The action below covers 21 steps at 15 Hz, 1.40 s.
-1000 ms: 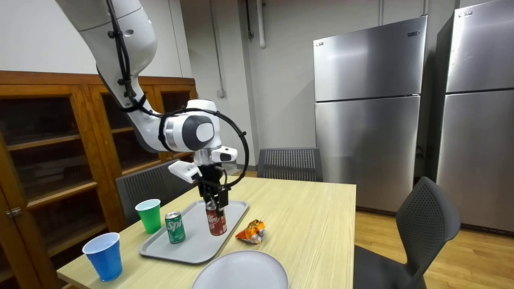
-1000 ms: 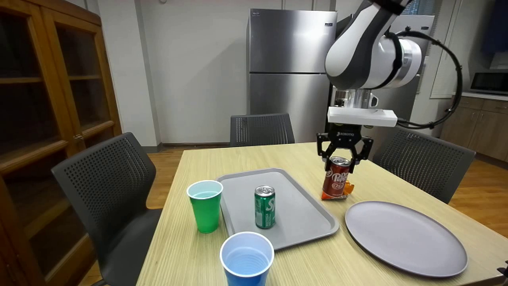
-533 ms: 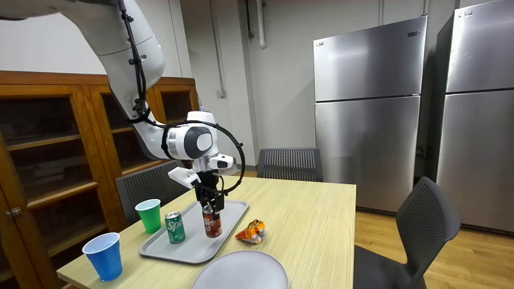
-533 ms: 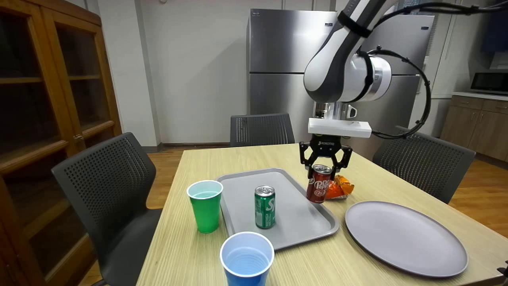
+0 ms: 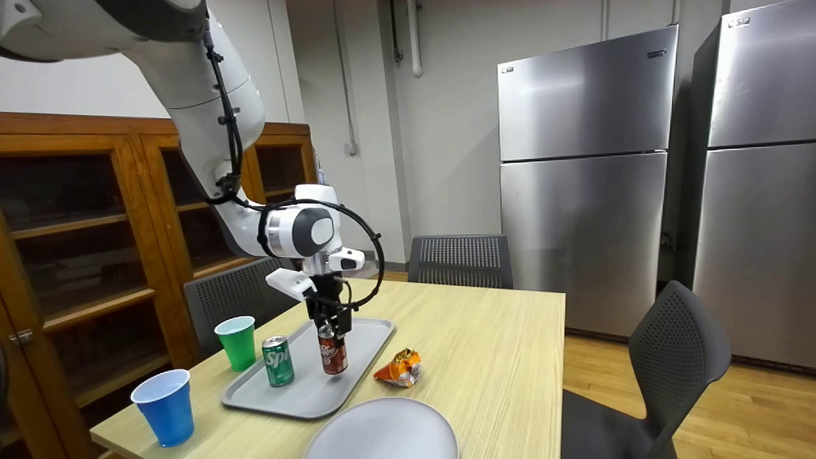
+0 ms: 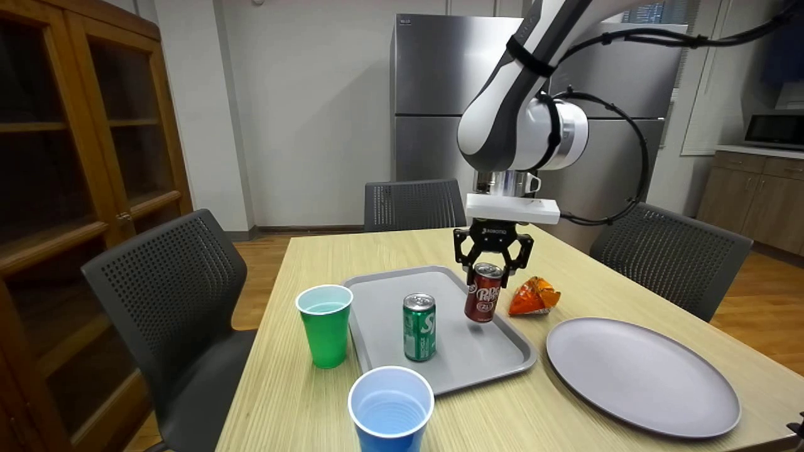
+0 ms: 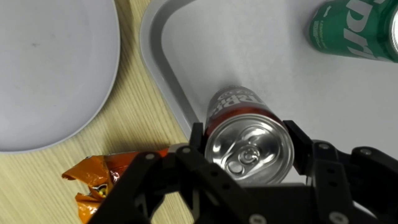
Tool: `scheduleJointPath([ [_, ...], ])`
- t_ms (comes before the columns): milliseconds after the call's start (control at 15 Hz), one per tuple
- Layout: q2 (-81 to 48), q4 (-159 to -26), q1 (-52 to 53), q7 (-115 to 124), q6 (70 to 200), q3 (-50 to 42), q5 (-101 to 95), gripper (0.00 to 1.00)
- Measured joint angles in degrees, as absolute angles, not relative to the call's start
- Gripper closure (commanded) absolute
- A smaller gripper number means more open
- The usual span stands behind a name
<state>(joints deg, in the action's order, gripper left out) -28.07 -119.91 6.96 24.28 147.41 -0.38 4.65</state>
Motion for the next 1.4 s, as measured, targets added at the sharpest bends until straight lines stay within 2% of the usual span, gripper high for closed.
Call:
scheduleJointPath([
  [1000,-32.27,-116.81,13.55,27.98,147.38,-4.11,2.23,0.6],
  [1067,-32.51,-116.59,13.71,28.07,147.37,-4.29,2.21,0.43],
  [1133,-32.72,-116.38,13.82,28.21,147.27,-4.43,2.21,0.11],
  [1200,-32.92,-116.17,13.93,28.38,147.17,-4.54,2.18,0.11],
  [1333,-33.17,-115.84,14.13,28.69,147.09,-4.77,2.17,0.01],
  [1400,-33.17,-115.67,14.22,28.76,146.97,-4.87,2.17,0.0],
])
